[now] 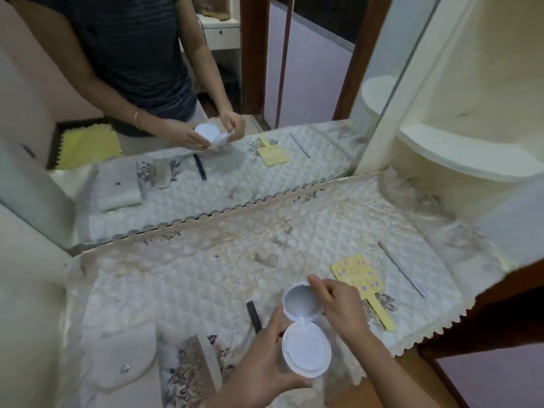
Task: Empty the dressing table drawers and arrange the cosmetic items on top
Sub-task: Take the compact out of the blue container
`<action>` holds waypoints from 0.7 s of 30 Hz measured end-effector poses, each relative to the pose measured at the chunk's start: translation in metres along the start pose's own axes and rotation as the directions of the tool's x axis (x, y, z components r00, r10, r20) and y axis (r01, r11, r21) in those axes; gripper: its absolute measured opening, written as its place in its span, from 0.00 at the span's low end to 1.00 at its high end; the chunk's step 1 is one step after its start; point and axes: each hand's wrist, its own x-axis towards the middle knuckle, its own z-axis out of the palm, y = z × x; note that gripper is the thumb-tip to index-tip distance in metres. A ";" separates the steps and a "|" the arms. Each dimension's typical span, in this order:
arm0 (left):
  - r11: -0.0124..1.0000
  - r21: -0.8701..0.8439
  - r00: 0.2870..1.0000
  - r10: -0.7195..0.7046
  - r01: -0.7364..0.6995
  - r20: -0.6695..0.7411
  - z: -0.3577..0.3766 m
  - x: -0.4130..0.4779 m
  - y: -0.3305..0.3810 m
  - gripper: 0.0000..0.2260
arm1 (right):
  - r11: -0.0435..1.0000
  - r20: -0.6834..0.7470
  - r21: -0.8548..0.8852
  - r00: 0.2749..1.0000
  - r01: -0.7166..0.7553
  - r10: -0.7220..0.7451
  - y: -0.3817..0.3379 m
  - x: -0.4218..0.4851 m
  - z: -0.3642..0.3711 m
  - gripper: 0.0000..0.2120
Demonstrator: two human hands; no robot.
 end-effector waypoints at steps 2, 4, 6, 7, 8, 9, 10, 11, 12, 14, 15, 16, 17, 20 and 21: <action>0.999 0.053 0.997 0.005 -0.001 -0.078 0.008 0.019 0.003 0.38 | 1.000 0.051 -0.014 0.998 0.021 -0.020 0.011 0.026 -0.002 0.26; 0.993 0.118 0.985 0.017 0.003 -0.174 0.018 0.038 0.006 0.32 | 1.000 0.108 0.011 0.994 0.019 -0.020 0.021 0.053 -0.004 0.25; 0.983 0.176 0.955 0.007 0.047 -0.296 0.029 0.061 0.000 0.27 | 0.999 0.193 0.035 0.981 0.025 -0.031 0.030 0.077 -0.005 0.22; 0.980 0.187 0.938 0.002 0.067 -0.346 0.034 0.071 -0.003 0.26 | 0.998 0.256 0.050 0.965 0.042 -0.053 0.033 0.086 -0.005 0.19; 0.977 0.194 0.921 -0.012 0.094 -0.389 0.038 0.080 -0.002 0.27 | 0.996 0.328 0.058 0.941 0.066 -0.082 0.035 0.093 -0.006 0.16; 0.972 0.185 0.904 -0.050 0.141 -0.424 0.042 0.087 -0.004 0.28 | 0.993 0.390 0.060 0.914 0.100 -0.115 0.038 0.098 -0.006 0.13; 0.961 0.199 0.883 -0.080 0.191 -0.463 0.047 0.091 -0.006 0.28 | 0.989 0.428 0.054 0.892 0.139 -0.148 0.042 0.101 -0.007 0.13; 0.949 0.226 0.863 -0.083 0.222 -0.498 0.052 0.093 -0.007 0.29 | 0.984 0.442 0.046 0.880 0.170 -0.172 0.045 0.104 -0.008 0.13; 0.932 0.262 0.849 -0.081 0.250 -0.521 0.056 0.093 -0.007 0.32 | 0.981 0.441 0.040 0.878 0.191 -0.189 0.048 0.106 -0.009 0.12; 0.895 0.324 0.824 -0.080 0.308 -0.561 0.064 0.094 -0.010 0.38 | 0.973 0.446 0.032 0.868 0.230 -0.220 0.050 0.109 -0.009 0.11; 0.885 0.333 0.818 -0.086 0.325 -0.568 0.067 0.093 -0.009 0.39 | 0.967 0.456 0.029 0.857 0.254 -0.239 0.051 0.110 -0.008 0.12; 0.877 0.340 0.810 -0.088 0.338 -0.579 0.069 0.093 -0.008 0.37 | 0.962 0.464 0.026 0.849 0.271 -0.251 0.051 0.111 -0.007 0.12; 0.861 0.369 0.802 -0.073 0.351 -0.593 0.071 0.093 -0.010 0.35 | 0.962 0.470 0.020 0.847 0.274 -0.250 0.050 0.113 -0.006 0.13; 0.797 0.506 0.798 0.049 0.331 -0.600 0.067 0.095 -0.016 0.32 | 0.982 0.440 0.003 0.882 0.187 -0.170 0.048 0.116 -0.006 0.15; 0.789 0.510 0.801 0.038 0.342 -0.597 0.065 0.096 -0.018 0.32 | 0.987 0.434 0.009 0.889 0.160 -0.148 0.048 0.116 -0.008 0.15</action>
